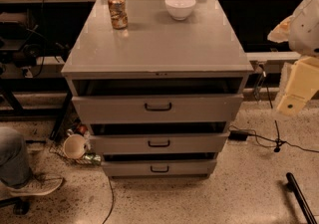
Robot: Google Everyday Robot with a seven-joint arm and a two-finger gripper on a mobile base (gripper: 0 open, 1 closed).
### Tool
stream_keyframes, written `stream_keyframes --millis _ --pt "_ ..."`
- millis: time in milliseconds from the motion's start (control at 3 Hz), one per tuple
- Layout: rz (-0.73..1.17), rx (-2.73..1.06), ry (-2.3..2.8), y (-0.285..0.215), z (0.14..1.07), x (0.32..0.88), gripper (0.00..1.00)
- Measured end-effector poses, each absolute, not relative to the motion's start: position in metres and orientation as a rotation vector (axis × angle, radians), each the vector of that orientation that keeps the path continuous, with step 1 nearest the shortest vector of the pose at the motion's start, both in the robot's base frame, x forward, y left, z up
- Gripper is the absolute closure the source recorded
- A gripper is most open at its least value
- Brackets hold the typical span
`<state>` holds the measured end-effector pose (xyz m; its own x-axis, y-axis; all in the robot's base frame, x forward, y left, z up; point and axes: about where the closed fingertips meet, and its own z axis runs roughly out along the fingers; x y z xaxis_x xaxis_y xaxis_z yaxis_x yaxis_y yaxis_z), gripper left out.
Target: Open top drawer
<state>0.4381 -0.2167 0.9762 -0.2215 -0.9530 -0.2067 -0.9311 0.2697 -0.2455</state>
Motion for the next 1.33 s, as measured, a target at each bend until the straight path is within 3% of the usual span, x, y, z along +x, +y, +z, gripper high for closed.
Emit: stream_keyframes --millis 667,1333 --pt "-0.021 -1.751 2.193 -0.194 0.934 0.438 0.0" --pt "0.177 -1.798 2.105 -0.118 0.821 0.453 0.0"
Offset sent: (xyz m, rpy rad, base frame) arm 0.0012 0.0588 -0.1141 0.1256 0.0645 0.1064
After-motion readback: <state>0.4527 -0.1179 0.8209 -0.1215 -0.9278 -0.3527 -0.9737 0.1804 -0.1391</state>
